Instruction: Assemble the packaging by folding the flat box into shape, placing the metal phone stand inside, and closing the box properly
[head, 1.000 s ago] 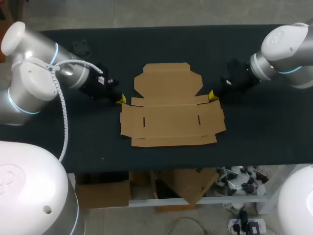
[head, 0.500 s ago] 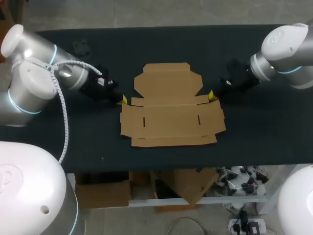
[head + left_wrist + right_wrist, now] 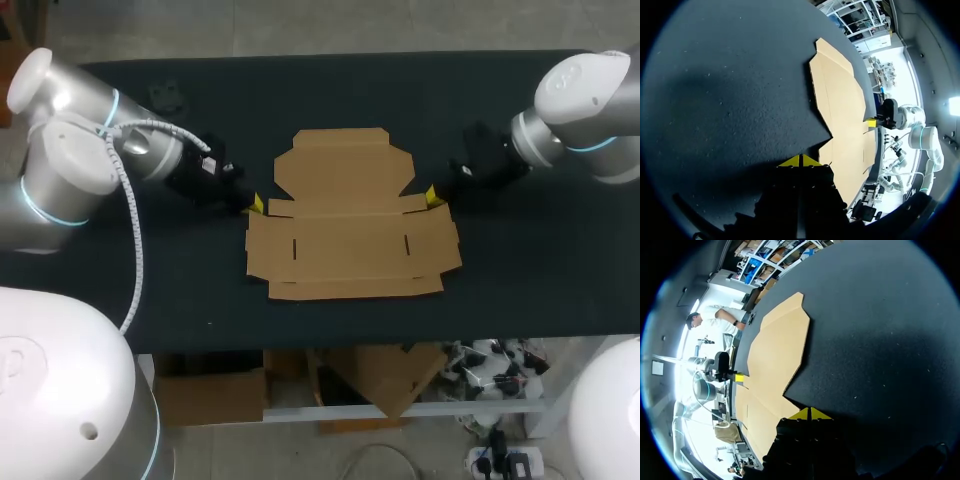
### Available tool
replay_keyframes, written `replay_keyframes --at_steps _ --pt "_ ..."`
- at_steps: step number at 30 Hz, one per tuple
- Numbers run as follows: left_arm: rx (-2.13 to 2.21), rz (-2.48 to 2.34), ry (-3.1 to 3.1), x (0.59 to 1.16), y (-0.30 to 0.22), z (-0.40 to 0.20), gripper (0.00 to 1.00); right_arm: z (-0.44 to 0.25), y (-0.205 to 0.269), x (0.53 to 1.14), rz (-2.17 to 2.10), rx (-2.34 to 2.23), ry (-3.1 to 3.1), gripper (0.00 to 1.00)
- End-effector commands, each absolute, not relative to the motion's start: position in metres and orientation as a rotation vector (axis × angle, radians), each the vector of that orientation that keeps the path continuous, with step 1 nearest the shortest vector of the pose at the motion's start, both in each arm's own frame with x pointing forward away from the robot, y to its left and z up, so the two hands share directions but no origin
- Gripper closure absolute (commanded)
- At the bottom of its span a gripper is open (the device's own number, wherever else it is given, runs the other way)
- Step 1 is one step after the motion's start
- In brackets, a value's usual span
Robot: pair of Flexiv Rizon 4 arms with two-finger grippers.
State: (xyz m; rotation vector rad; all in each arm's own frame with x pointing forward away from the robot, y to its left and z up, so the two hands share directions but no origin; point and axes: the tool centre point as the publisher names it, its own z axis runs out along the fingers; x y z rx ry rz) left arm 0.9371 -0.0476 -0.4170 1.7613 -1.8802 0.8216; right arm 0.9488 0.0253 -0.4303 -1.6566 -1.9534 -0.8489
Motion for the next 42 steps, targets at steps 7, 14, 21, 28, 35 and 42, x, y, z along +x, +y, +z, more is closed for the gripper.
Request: replay_keyframes --at_steps 7,14,21,28,35,42 --pt "1.721 0.830 -1.866 0.942 -0.049 -0.424 1.00 -0.433 0.026 0.952 -0.855 -1.639 -1.948 1.00" --pt "1.685 0.843 -1.861 0.941 -0.052 -0.424 1.00 -0.434 0.028 0.953 -0.866 -1.632 -1.941 1.00" --pt "1.673 0.837 -1.865 0.941 -0.057 -0.426 1.00 -0.434 0.030 0.954 -0.872 -1.624 -1.940 1.00" --pt "1.669 0.839 -1.866 0.941 -0.059 -0.425 1.00 -0.433 0.031 0.953 -0.880 -1.620 -1.940 1.00" --pt "1.669 0.840 -1.865 0.940 -0.060 -0.425 1.00 -0.433 0.032 0.952 -0.888 -1.616 -1.941 1.00" --pt "1.661 0.843 -1.865 0.940 -0.063 -0.424 1.00 -0.431 0.034 0.952 -0.895 -1.614 -1.946 1.00"
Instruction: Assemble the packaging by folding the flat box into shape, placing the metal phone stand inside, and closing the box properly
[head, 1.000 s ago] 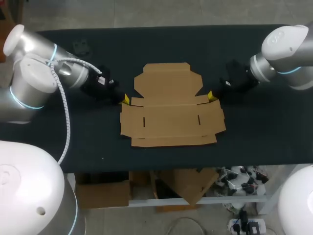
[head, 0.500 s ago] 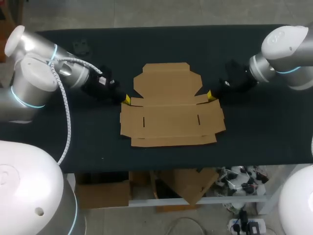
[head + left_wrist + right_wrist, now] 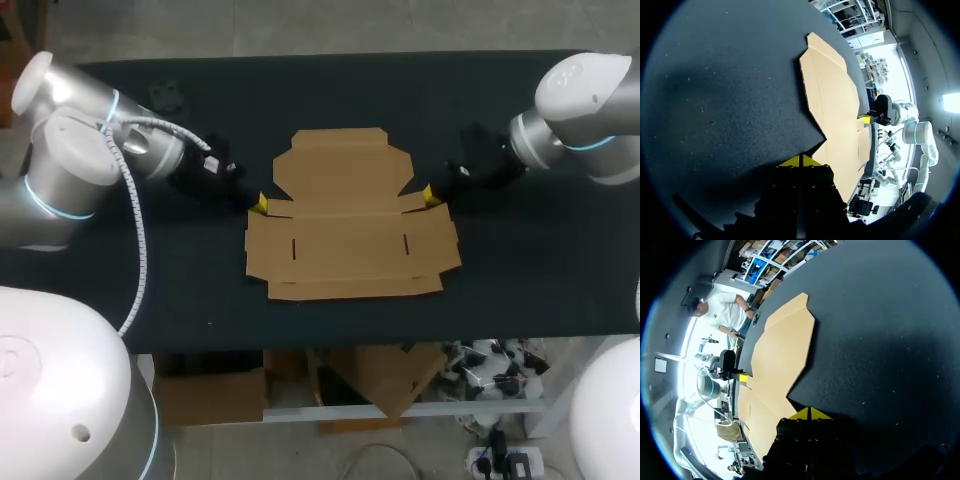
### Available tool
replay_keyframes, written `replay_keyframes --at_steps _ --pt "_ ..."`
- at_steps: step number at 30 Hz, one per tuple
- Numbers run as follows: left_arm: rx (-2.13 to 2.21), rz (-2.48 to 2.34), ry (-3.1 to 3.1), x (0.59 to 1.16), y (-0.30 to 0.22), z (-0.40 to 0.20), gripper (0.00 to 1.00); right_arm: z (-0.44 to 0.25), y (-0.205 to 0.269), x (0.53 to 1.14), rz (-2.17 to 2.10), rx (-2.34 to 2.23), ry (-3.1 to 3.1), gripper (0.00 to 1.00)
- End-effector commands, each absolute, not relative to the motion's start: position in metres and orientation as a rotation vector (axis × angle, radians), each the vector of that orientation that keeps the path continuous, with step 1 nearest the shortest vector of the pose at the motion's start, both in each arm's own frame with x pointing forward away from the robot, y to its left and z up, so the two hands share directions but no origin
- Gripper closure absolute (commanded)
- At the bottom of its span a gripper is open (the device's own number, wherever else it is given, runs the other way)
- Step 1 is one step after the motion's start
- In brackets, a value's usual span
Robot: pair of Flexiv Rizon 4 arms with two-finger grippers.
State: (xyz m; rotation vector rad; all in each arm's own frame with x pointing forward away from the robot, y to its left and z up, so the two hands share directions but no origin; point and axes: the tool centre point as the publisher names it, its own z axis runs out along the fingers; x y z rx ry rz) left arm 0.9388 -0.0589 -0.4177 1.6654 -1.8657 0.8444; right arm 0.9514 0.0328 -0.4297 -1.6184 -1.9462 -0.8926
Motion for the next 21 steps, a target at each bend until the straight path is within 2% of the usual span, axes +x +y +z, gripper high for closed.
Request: replay_keyframes --at_steps 1,21 --pt "1.661 0.843 -1.866 0.9405 -0.0631 -0.4241 1.00 -0.4307 0.0342 0.9520 -0.894 -1.613 -1.948 1.00" --pt "1.651 0.856 -1.883 0.9377 -0.0673 -0.4215 1.00 -0.4300 0.0400 0.9532 -0.879 -1.616 -1.962 1.00"
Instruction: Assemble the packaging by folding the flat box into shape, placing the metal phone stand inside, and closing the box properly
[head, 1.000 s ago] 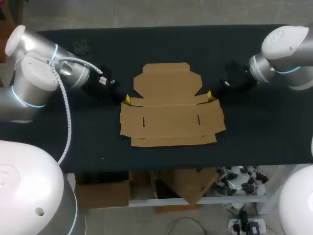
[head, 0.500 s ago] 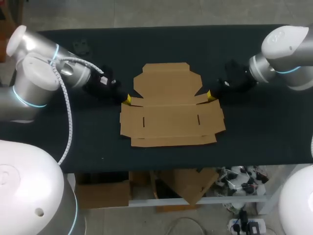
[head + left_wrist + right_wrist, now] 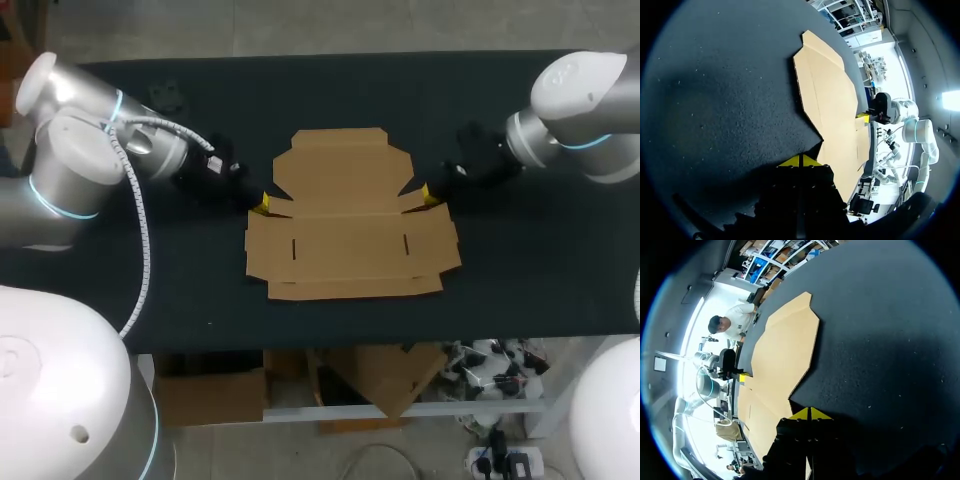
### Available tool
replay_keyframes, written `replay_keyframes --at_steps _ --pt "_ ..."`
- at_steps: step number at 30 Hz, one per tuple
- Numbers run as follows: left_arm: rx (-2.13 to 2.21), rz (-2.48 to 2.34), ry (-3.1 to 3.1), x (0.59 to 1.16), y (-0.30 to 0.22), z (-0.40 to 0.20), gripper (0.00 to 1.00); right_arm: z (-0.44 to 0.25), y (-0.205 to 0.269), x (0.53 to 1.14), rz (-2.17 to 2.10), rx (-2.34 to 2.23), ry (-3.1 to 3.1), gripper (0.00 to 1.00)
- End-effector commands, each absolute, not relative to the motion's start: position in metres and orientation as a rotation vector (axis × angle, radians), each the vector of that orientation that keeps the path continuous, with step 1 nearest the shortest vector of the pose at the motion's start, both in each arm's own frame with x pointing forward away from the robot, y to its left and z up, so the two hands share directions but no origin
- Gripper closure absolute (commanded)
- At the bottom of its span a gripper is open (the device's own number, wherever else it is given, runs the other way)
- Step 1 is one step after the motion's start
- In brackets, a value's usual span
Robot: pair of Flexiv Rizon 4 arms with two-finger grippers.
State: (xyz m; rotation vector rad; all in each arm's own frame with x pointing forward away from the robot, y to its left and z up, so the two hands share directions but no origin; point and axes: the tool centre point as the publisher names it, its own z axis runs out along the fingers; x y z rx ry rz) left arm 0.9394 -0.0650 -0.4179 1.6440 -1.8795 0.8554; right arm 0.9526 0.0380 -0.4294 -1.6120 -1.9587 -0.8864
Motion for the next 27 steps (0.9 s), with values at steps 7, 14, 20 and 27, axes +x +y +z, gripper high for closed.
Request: replay_keyframes --at_steps 7,14,20,27 --pt "1.659 0.858 -1.895 0.9367 -0.0689 -0.4213 1.00 -0.4297 0.0427 0.9538 -0.874 -1.618 -1.969 1.00" --pt "1.667 0.851 -1.902 0.9367 -0.0706 -0.4225 1.00 -0.4293 0.0431 0.9539 -0.877 -1.616 -1.970 1.00" --pt "1.676 0.851 -1.907 0.9363 -0.0710 -0.4221 1.00 -0.4285 0.0443 0.9537 -0.882 -1.614 -1.969 1.00" --pt "1.685 0.856 -1.907 0.9354 -0.0709 -0.4208 1.00 -0.4239 0.0471 0.9517 -0.888 -1.622 -1.966 1.00"
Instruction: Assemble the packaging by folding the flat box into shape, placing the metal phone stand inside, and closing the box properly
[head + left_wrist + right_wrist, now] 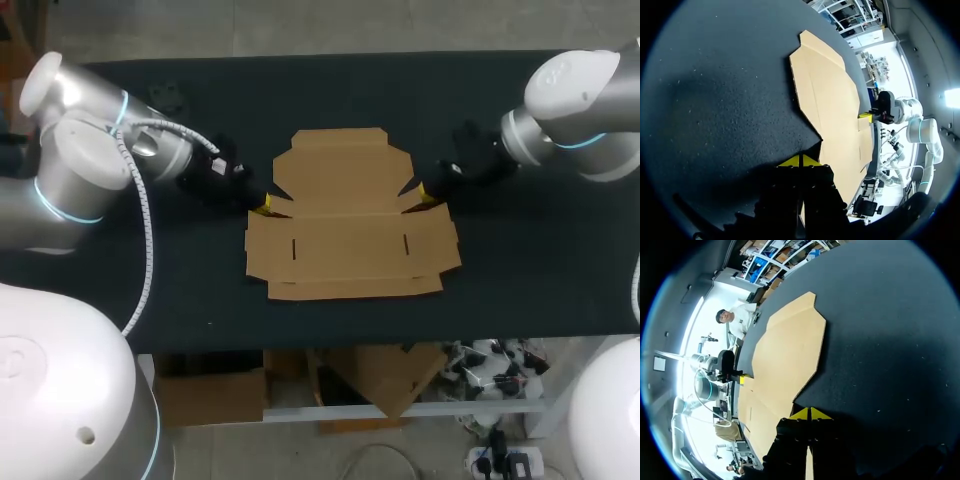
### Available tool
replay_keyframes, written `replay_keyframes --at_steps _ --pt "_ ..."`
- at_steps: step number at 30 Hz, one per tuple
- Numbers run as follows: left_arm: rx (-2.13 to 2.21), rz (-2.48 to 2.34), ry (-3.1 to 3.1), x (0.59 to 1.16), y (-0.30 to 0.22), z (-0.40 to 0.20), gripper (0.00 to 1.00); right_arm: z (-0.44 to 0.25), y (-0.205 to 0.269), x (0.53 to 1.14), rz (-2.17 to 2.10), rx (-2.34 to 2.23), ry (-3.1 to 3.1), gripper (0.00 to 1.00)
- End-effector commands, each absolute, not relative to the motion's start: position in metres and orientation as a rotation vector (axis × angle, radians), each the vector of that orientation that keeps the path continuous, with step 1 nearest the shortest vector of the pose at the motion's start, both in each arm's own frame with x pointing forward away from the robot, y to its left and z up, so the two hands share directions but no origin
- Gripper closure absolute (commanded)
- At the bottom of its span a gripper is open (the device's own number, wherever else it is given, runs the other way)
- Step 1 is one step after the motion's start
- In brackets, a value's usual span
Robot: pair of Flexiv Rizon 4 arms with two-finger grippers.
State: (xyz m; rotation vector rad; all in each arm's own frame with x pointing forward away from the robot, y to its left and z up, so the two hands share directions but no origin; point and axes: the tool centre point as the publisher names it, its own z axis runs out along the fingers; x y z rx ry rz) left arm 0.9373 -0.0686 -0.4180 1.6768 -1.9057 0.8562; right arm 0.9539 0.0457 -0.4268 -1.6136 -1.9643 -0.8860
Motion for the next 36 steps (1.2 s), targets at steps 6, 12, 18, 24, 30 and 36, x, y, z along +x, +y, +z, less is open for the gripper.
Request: replay_keyframes --at_steps 6,12,18,24,30,36 --pt "1.693 0.859 -1.915 0.934 -0.071 -0.419 1.00 -0.419 0.050 0.950 -0.886 -1.629 -1.975 1.00" --pt "1.708 0.856 -1.926 0.934 -0.071 -0.417 1.00 -0.418 0.052 0.949 -0.878 -1.632 -1.979 1.00" --pt "1.715 0.858 -1.932 0.934 -0.070 -0.415 1.00 -0.418 0.053 0.950 -0.868 -1.634 -1.982 1.00" --pt "1.703 0.863 -1.953 0.933 -0.073 -0.414 1.00 -0.420 0.053 0.951 -0.857 -1.632 -1.977 1.00" --pt "1.701 0.871 -1.997 0.932 -0.076 -0.408 1.00 -0.420 0.054 0.952 -0.847 -1.631 -1.975 1.00" --pt "1.721 0.870 -2.033 0.931 -0.078 -0.404 1.00 -0.420 0.055 0.952 -0.829 -1.640 -1.975 1.00"
